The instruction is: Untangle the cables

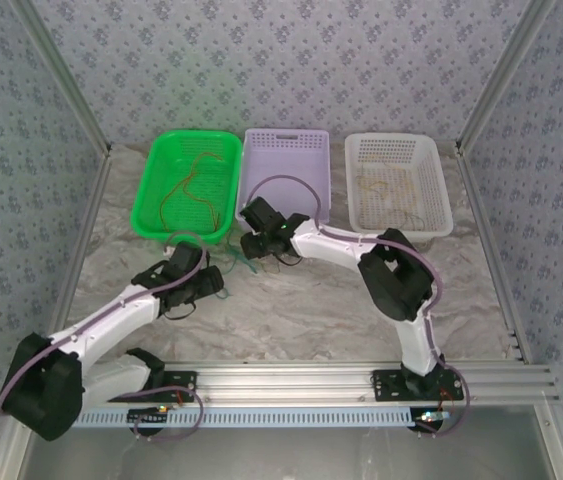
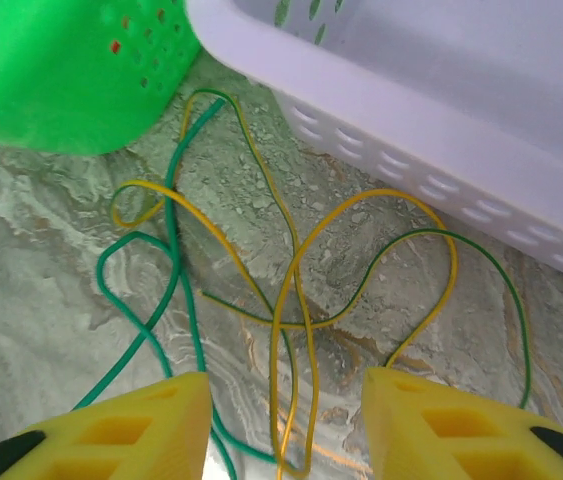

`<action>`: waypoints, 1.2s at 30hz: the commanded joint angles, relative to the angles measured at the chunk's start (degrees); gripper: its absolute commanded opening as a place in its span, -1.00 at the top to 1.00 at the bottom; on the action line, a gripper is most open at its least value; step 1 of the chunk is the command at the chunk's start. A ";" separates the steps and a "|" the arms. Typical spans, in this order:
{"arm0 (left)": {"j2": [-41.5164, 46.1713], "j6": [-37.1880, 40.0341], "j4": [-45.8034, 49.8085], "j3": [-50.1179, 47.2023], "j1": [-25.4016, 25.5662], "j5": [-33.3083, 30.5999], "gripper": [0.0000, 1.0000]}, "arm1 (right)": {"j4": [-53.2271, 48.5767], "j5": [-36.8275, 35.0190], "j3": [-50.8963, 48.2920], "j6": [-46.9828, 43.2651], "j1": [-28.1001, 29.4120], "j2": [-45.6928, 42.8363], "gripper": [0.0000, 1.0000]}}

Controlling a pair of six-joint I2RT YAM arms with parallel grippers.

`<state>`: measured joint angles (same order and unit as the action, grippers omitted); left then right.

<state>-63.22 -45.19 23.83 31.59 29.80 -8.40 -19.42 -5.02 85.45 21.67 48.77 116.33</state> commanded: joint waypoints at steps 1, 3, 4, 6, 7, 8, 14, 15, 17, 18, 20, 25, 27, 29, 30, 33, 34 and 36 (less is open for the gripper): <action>-1.59 -1.09 -3.46 -0.57 0.46 -0.40 -0.51 | 0.10 1.84 2.17 1.32 -1.06 2.32 0.18; -2.63 -1.41 -3.97 -0.16 0.72 -1.01 -0.51 | 0.56 1.81 2.34 1.82 -1.40 3.01 0.38; -3.05 -1.49 -4.17 -0.12 0.84 -1.63 -0.51 | 0.65 1.72 2.28 2.04 -1.56 3.08 0.49; -4.23 -1.79 -4.71 -0.12 0.81 -3.69 -0.50 | 1.02 0.76 1.63 2.32 -1.51 2.25 0.77; -4.85 -2.03 -4.84 -0.12 0.81 -5.02 -0.49 | 1.59 0.00 0.70 2.28 -1.33 1.05 0.90; -5.64 -2.65 -4.67 -0.29 0.82 -6.63 -0.46 | 2.42 -1.13 -0.69 2.40 -1.07 -0.90 1.00; -9.81 -7.88 -5.94 -1.60 0.86 -12.47 -0.12 | 3.35 -10.01 -11.25 3.54 -0.69 -17.72 1.00; -10.42 -8.59 -6.22 -1.75 0.86 -12.93 -0.05 | 2.97 -10.86 -12.88 3.46 -0.91 -20.89 1.00; -11.58 -9.91 -6.41 -1.82 0.84 -13.77 0.07 | 1.64 -12.74 -15.20 3.36 -1.53 -26.30 1.00; -11.95 -10.30 -6.71 -1.93 0.82 -13.94 0.13 | 0.66 -13.40 -16.17 3.38 -2.17 -28.74 1.00; -12.27 -10.92 -7.20 -2.15 0.82 -14.32 0.28 | -1.08 -13.88 -18.51 3.24 -3.49 -33.79 1.00; -12.60 -11.16 -8.10 -2.77 0.82 -15.28 0.44 | -3.89 -12.08 -21.45 2.79 -8.85 -44.92 1.00; -13.09 -10.93 -8.26 -2.53 0.86 -15.32 0.49 | -5.06 -10.36 -21.24 2.39 -11.71 -48.34 1.00; -13.56 -10.89 -7.93 -2.11 0.83 -15.31 0.50 | -6.61 -9.01 -20.33 1.94 -14.03 -50.71 1.00; -13.59 -10.88 -7.85 -1.98 0.82 -15.24 0.50 | -7.69 -8.38 -19.61 1.75 -15.14 -51.74 1.00; -12.79 -10.84 -7.87 -1.84 0.79 -14.92 0.48 | -9.65 -6.99 -18.02 0.69 -16.84 -53.92 1.00; -12.32 -10.67 -7.63 -1.56 0.87 -14.77 0.47 | -10.35 -6.78 -17.60 0.53 -17.18 -54.39 1.00; -11.23 -10.28 -7.19 -1.06 0.79 -14.33 0.44 | -11.74 -7.04 -15.41 0.30 -17.48 -55.21 1.00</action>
<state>-75.42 -55.59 15.53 29.56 30.44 -23.16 -27.55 -13.26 66.28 23.29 31.70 62.70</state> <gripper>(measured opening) 0.277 0.058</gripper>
